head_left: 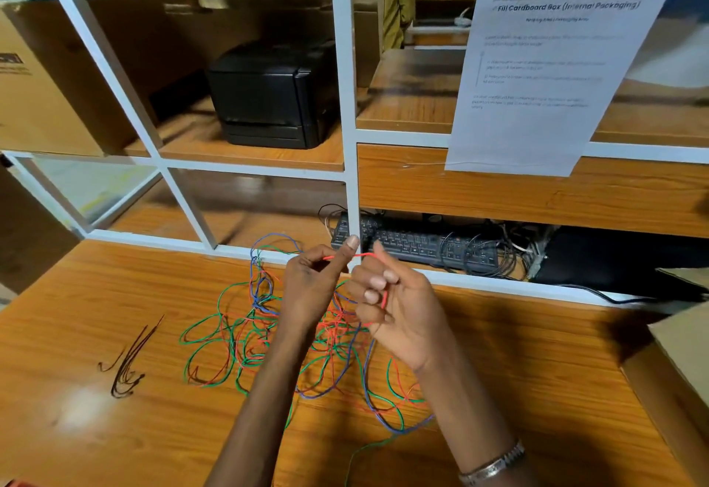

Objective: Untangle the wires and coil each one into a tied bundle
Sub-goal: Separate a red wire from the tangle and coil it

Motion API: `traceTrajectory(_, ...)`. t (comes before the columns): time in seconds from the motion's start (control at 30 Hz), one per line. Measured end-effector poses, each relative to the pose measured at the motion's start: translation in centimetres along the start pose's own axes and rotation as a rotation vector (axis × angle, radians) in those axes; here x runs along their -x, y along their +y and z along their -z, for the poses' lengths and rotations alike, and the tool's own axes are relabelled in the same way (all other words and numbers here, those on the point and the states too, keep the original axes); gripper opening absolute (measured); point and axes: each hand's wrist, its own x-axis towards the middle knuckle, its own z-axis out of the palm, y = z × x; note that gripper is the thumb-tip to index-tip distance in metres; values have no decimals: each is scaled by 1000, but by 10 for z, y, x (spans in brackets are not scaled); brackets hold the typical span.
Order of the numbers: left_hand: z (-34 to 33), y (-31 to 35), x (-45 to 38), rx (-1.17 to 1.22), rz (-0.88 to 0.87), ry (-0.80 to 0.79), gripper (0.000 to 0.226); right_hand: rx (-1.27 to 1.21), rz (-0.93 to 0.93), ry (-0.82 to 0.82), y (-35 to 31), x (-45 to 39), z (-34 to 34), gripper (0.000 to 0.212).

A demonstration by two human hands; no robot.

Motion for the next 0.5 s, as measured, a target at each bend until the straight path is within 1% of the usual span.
traceTrajectory(0.07,-6,-7,3,-54,73,-54,71,-173,46,-122,-8,2,-3,38)
traceTrajectory(0.1,-8,-11,4,-88,116,-75,79,-231,83,-148,-13,3,-6,33)
traceTrajectory(0.13,-11,-16,6,-128,143,-80,79,-269,128,-146,-19,5,-7,28)
traceTrajectory(0.17,-12,-22,8,-184,155,-70,74,-296,170,-138,-27,6,-7,24)
traceTrajectory(0.23,-14,-33,11,-263,118,-76,63,-369,266,-123,-47,7,0,17)
traceTrajectory(0.27,-15,-36,13,-269,77,-104,59,-374,330,-71,-55,8,5,25)
traceTrajectory(0.33,-22,-34,16,-282,-16,-156,52,-309,446,112,-66,6,19,57)
traceTrajectory(0.37,-26,-30,18,-296,-68,-180,48,-260,506,198,-68,5,27,64)
traceTrajectory(0.4,-31,-23,21,-316,-130,-214,46,-179,566,268,-66,4,32,63)
traceTrajectory(0.43,-35,-18,24,-348,-209,-256,44,-51,615,337,-61,2,35,56)
traceTrajectory(0.5,-39,-11,27,-414,-385,-333,39,318,630,484,-49,-3,40,44)
